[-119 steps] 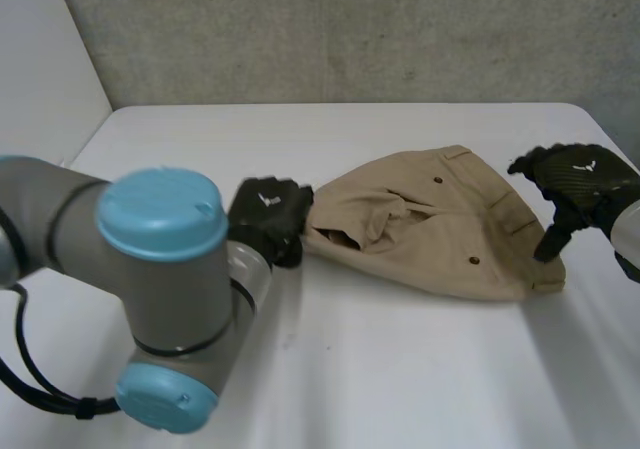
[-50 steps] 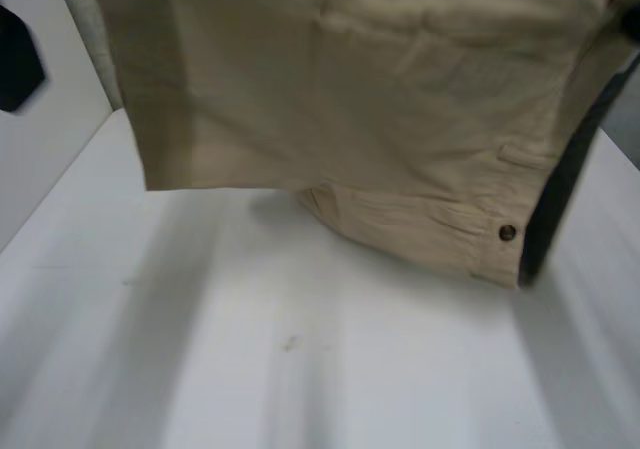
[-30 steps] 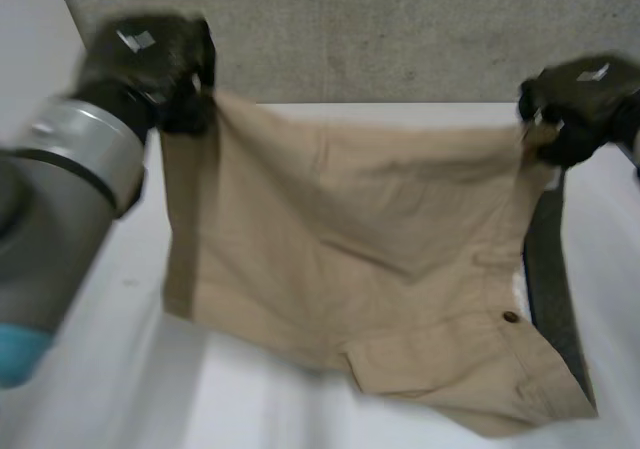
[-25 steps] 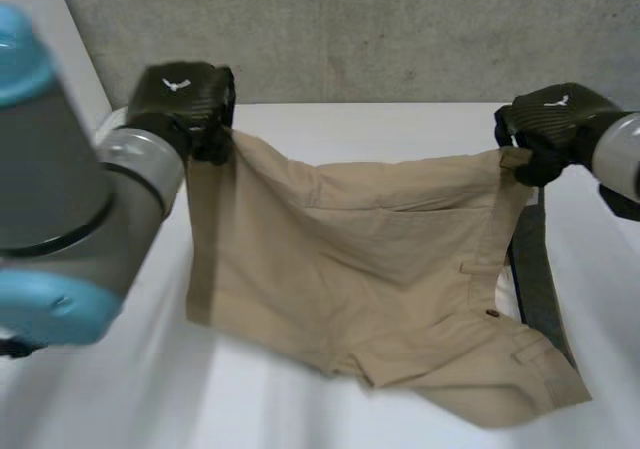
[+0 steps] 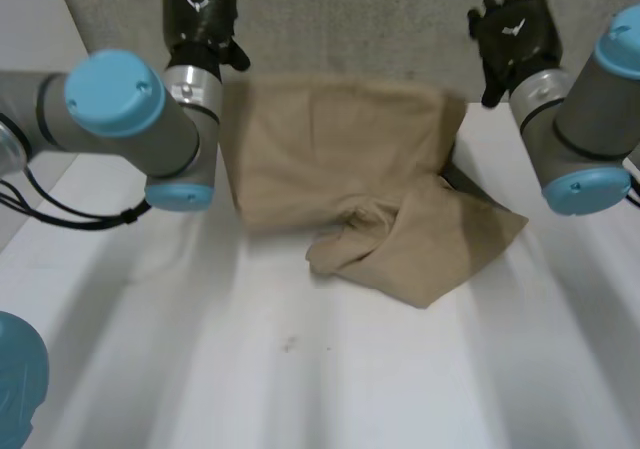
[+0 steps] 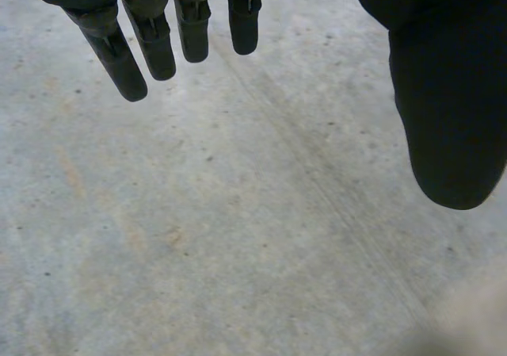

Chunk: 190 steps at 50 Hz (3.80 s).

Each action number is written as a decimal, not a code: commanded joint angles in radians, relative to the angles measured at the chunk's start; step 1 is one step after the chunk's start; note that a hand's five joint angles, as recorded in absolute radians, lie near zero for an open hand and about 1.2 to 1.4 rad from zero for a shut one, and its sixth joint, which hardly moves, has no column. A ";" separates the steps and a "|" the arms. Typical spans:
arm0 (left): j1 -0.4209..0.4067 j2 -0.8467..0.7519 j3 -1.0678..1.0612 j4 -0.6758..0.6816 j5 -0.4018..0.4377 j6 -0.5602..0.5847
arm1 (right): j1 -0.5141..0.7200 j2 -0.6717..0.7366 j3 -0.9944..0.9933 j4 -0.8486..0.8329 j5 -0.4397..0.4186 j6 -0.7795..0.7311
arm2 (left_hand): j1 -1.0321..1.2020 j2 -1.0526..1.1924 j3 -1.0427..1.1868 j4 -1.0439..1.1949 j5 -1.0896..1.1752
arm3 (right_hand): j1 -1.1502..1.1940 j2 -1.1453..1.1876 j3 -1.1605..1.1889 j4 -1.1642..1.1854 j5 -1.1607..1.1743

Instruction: Fold the shorts.

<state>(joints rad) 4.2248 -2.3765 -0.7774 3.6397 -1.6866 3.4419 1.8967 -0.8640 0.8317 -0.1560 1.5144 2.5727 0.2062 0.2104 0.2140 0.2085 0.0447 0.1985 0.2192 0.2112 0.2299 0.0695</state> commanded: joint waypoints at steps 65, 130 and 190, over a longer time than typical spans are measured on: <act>-0.296 0.164 -0.508 -0.461 -0.011 -0.283 | -0.288 0.231 0.184 0.116 -0.470 -0.292 | 0.148 0.144 0.140 0.146 0.135 | 1.198 1.177 1.185 1.166 1.152; -0.229 0.002 -0.325 -0.447 -0.110 -0.274 | -0.263 -0.368 0.570 0.349 -0.410 0.009 | 1.190 1.186 1.182 1.188 1.177 | 0.629 0.609 0.617 0.598 0.584; 0.070 0.311 -0.466 -0.385 0.022 -0.127 | 0.039 -0.334 0.851 0.075 -0.407 0.014 | 0.383 0.379 0.375 0.381 0.370 | 0.447 0.427 0.435 0.416 0.402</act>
<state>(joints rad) 4.2846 -2.2186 -1.1329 3.2614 -1.6677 3.3227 1.8433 -1.2323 1.6856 0.0079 1.0989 2.5891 0.5596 0.5483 0.5622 0.5491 0.3627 0.5072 0.5973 0.5809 0.5821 0.4127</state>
